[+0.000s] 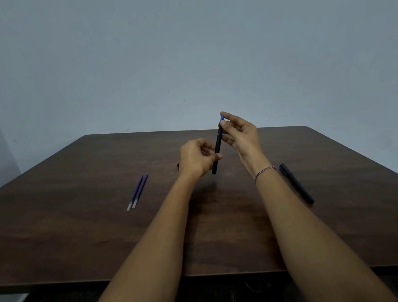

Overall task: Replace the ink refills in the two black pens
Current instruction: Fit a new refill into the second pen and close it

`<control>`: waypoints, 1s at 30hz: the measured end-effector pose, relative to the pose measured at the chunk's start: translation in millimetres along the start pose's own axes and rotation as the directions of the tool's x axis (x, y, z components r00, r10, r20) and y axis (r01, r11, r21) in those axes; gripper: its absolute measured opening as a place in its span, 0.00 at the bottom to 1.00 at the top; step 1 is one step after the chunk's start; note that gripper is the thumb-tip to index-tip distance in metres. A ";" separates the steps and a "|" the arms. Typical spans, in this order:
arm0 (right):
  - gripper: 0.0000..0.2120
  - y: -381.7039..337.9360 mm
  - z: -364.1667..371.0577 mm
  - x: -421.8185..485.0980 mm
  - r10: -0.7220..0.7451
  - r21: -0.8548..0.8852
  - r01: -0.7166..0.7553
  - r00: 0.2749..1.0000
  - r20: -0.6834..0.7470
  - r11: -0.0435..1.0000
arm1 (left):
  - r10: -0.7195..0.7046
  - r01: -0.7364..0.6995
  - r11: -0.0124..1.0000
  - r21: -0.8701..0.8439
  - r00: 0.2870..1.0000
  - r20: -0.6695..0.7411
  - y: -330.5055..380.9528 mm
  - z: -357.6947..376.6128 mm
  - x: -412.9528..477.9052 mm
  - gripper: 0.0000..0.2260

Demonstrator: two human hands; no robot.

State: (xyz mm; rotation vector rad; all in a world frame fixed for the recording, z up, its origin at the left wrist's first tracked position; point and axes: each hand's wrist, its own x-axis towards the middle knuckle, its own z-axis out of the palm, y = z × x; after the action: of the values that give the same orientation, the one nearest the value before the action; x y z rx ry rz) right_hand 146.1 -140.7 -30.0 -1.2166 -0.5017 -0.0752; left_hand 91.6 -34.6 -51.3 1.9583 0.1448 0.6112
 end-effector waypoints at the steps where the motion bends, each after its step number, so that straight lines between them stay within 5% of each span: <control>1: 0.10 0.5 0.1 0.1 0.004 0.002 -0.004 1.000 -0.001 1.000 | 0.000 0.000 1.000 0.002 1.000 0.001 -0.1 0.0 0.1 0.09; 30: 0.03 -1.5 -1.4 -1.1 0.021 -0.013 -0.021 1.000 -0.010 1.000 | 0.031 -0.031 0.999 0.010 0.999 0.016 -0.7 -0.9 -0.8 0.10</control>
State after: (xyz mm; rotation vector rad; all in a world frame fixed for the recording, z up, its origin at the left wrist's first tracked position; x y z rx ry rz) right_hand 145.1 -142.8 -29.4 -1.2336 -0.4805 -0.0661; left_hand 90.5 -33.9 -51.9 1.9785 0.1082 0.6159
